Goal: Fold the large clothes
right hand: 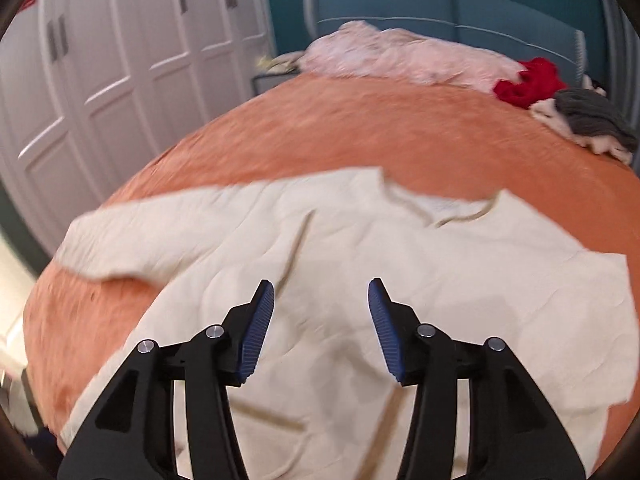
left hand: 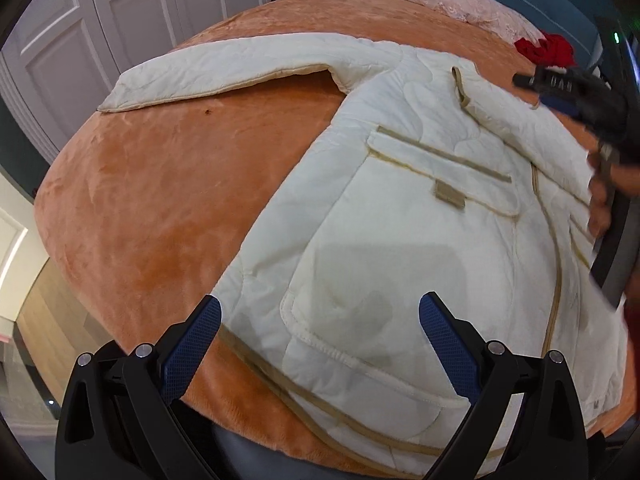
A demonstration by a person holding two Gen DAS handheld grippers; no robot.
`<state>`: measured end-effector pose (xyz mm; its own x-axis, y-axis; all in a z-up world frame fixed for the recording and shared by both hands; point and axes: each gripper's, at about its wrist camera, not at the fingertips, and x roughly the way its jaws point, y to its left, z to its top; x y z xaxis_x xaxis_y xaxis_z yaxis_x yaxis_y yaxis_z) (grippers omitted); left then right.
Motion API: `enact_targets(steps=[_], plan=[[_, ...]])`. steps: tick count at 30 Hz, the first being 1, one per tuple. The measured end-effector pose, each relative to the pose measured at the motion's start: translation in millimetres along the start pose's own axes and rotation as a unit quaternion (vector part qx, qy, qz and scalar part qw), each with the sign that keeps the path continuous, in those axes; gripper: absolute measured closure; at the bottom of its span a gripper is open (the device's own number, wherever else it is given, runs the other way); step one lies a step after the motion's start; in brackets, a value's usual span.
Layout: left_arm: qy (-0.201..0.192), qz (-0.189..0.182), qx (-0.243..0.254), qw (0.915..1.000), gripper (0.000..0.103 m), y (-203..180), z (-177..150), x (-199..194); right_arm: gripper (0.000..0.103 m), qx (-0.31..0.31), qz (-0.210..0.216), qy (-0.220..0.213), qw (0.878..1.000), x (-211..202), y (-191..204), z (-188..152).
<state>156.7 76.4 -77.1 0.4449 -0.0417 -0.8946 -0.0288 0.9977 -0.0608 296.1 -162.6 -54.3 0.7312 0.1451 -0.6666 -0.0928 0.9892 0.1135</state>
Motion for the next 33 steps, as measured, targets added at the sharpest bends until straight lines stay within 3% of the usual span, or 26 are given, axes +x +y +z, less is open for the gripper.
enact_targets(steps=[3, 6, 9, 14, 20, 22, 24, 27, 31, 33], plan=[[-0.006, -0.03, -0.011, 0.9995, 0.006, -2, 17, 0, 0.055, -0.002, 0.007, -0.002, 1.0, -16, 13, -18], [-0.015, -0.055, -0.008, 0.9984, 0.006, -16, 36, 0, 0.053, 0.023, -0.001, 0.002, 1.0, -28, 1, -30], [-0.014, -0.108, -0.012, 0.994, 0.006, -38, 63, 5, 0.051, 0.067, -0.022, -0.001, 0.998, -47, -35, -45], [0.0, -0.198, -0.036, 0.9795, 0.006, -85, 112, 36, 0.049, 0.147, -0.066, -0.003, 0.987, -68, -101, -64], [0.026, -0.234, -0.084, 0.9683, 0.007, -121, 158, 94, 0.048, 0.232, -0.108, -0.015, 0.967, -80, -172, -83], [0.028, -0.229, -0.094, 0.9684, 0.007, -126, 167, 109, 0.048, 0.256, -0.11, -0.017, 0.96, -80, -189, -89], [0.031, -0.245, -0.111, 0.9627, 0.009, -124, 174, 122, 0.048, 0.288, -0.103, -0.017, 0.952, -78, -206, -96], [0.042, -0.259, -0.139, 0.9548, 0.033, -121, 180, 140, 0.048, 0.326, -0.092, -0.01, 0.941, -72, -222, -105], [0.044, -0.267, -0.114, 0.9558, 0.09, -126, 185, 142, 0.048, 0.34, -0.09, -0.015, 0.936, -73, -227, -109], [0.031, -0.265, -0.09, 0.9596, 0.097, -130, 188, 136, 0.048, 0.347, -0.09, -0.021, 0.933, -76, -228, -112]])
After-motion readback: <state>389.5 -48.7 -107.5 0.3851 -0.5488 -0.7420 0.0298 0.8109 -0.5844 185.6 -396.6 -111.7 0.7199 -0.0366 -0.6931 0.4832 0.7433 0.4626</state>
